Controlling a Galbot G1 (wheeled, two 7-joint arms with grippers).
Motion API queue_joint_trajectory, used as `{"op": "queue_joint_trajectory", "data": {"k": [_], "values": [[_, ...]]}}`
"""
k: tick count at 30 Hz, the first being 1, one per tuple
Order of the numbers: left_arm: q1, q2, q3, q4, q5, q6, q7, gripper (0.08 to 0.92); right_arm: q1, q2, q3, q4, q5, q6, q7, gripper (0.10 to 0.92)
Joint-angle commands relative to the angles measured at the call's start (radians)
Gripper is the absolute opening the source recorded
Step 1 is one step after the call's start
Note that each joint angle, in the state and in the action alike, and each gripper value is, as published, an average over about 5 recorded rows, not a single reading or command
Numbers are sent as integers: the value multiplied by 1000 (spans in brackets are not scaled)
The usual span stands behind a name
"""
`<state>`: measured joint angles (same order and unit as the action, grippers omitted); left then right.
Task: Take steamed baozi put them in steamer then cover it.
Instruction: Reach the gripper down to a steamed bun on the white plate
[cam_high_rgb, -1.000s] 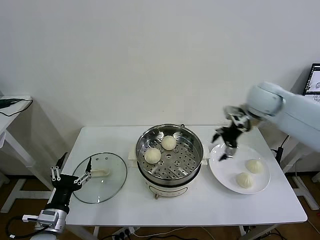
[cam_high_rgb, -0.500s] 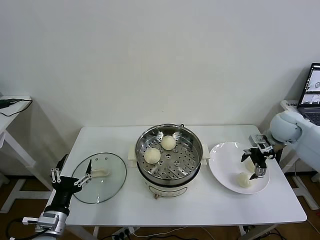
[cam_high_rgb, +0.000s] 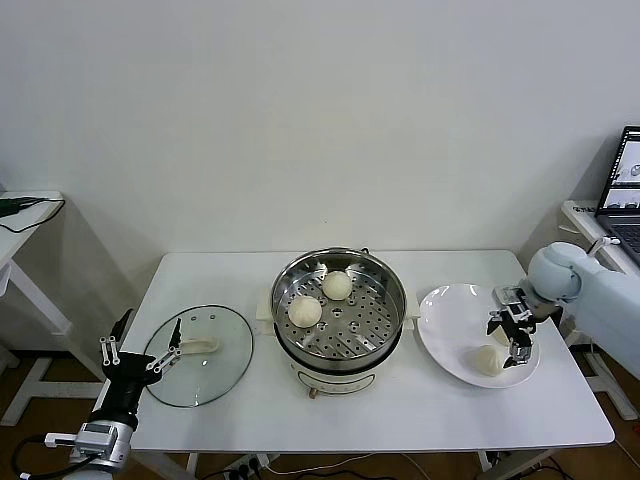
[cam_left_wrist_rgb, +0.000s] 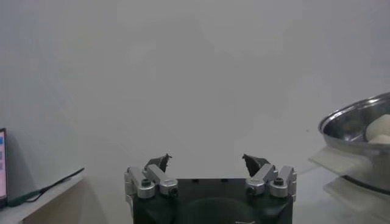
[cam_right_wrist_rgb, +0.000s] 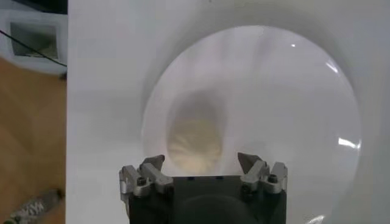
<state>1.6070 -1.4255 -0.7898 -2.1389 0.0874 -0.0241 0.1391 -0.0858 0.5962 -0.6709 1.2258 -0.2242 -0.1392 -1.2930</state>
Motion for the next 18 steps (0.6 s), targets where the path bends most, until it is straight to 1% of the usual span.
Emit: {"op": "queue_joint_trajectory", "data": {"k": [1, 15, 18], "values": [[-3, -1, 1, 7, 0, 1, 0, 823, -55, 38, 36, -43, -59, 13, 4, 823], [1, -2, -2, 0, 0, 1, -1, 823, -97, 52, 73, -49, -104, 18, -4, 822], [2, -2, -2, -4, 0, 2, -2, 823, -100, 52, 79, -48, -105, 18, -4, 809]]}}
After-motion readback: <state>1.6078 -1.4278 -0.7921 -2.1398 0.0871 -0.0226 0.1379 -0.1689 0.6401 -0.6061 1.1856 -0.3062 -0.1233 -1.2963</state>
